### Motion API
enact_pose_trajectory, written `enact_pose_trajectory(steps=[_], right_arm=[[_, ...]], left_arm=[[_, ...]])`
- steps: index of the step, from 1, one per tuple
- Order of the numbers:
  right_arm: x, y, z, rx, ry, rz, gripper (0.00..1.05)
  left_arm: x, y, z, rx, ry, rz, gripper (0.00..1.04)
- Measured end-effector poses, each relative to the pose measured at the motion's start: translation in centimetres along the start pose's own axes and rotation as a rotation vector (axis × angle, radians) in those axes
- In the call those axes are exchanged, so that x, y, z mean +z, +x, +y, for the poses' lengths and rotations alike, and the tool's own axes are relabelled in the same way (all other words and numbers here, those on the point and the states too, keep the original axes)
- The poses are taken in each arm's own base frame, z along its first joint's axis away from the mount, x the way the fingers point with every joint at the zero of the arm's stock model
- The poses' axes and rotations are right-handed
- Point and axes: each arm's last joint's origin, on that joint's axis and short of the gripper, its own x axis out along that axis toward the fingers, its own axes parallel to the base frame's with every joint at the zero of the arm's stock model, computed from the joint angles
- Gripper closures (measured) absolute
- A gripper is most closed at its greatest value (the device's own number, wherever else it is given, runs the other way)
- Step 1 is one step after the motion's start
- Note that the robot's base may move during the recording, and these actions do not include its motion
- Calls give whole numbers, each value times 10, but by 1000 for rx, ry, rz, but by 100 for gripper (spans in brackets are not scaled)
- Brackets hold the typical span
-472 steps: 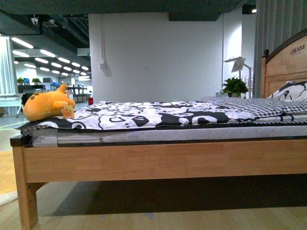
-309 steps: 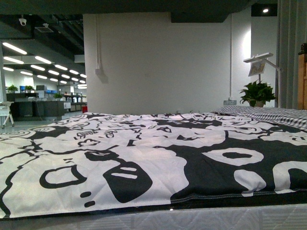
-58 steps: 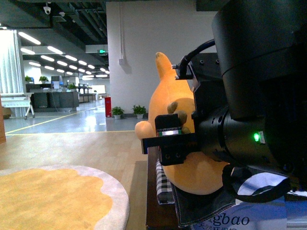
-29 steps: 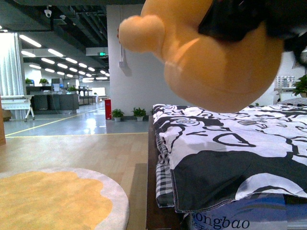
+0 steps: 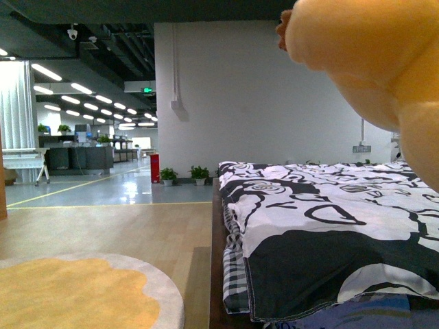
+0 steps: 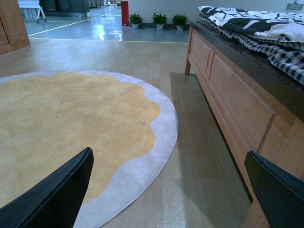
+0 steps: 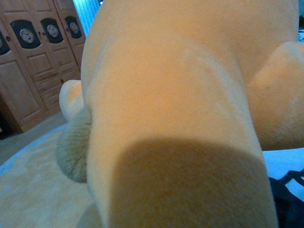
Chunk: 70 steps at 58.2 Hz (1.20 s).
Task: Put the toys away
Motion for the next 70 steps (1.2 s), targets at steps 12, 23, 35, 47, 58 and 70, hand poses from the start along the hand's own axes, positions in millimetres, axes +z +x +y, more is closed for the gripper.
enact_pose_trajectory(steps=[12, 23, 35, 47, 58, 70], right_arm=[[-27, -32, -6, -7, -1, 11, 86], [-59, -57, -24, -44, 45, 12, 86], [-109, -64, -38, -143, 85, 80, 86], [-136, -65, -34, -123, 90, 139, 86], [-135, -66, -34, -127, 89, 134, 86], [-135, -66, -34, -126, 89, 134, 86]], left_arm=[[0, 0, 0, 0, 0, 0, 6], [0, 0, 0, 0, 0, 0, 6], [0, 0, 0, 0, 0, 0, 6], [0, 0, 0, 0, 0, 0, 6], [0, 0, 0, 0, 0, 0, 6], [0, 0, 0, 0, 0, 0, 6]])
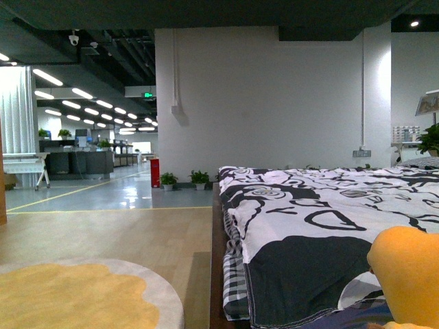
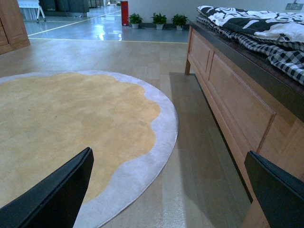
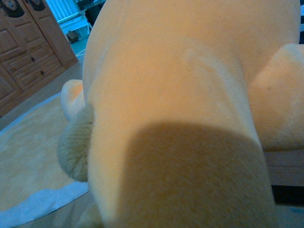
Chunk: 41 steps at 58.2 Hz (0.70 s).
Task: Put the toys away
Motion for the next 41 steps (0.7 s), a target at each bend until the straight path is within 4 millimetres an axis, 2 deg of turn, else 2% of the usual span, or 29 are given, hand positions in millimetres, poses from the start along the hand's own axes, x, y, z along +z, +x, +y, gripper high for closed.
enact_pose_trajectory(steps=[41], right_arm=[[0, 0, 0, 2, -1, -1, 86]], left_arm=[[0, 0, 0, 0, 0, 0, 6]])
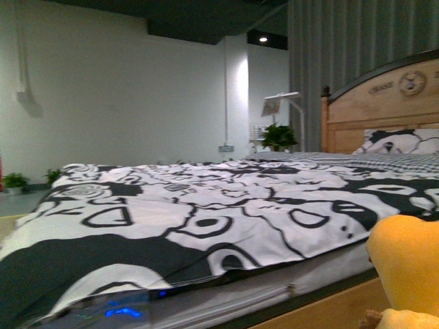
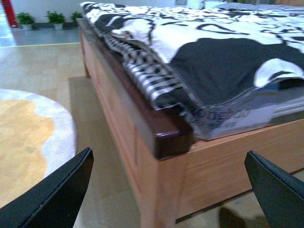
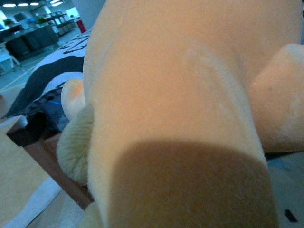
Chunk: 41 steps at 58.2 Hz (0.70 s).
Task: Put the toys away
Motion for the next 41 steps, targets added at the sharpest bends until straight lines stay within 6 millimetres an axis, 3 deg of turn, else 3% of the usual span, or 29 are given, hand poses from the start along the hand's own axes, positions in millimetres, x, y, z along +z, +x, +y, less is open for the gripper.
enact_pose_trajectory(steps=[41], right_arm=[[0, 0, 0, 1, 0, -1, 86]], left_arm=[[0, 0, 0, 0, 0, 0, 6]])
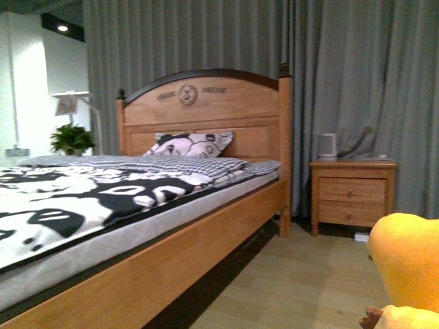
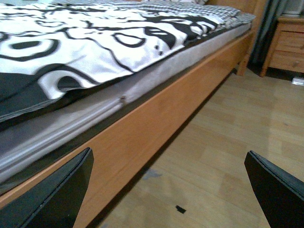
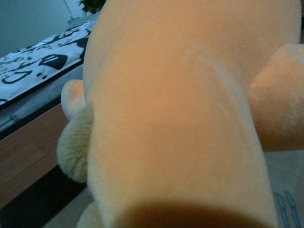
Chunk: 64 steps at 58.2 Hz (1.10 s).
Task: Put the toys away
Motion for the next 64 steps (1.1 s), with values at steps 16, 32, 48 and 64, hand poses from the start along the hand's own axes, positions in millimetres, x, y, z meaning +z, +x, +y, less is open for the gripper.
enact_pose_trajectory(steps=[16, 32, 48, 64], right_arm=[[0, 0, 0, -2, 0, -1, 86], [0, 0, 0, 0, 0, -1, 86], [0, 0, 0, -4, 0, -3, 86], [0, 0, 0, 2, 0, -1, 86]], left_arm=[[0, 0, 0, -1, 0, 0, 6], [0, 0, 0, 0, 0, 0, 6], [0, 0, 0, -3, 0, 1, 6], [0, 0, 0, -1, 0, 1, 6]])
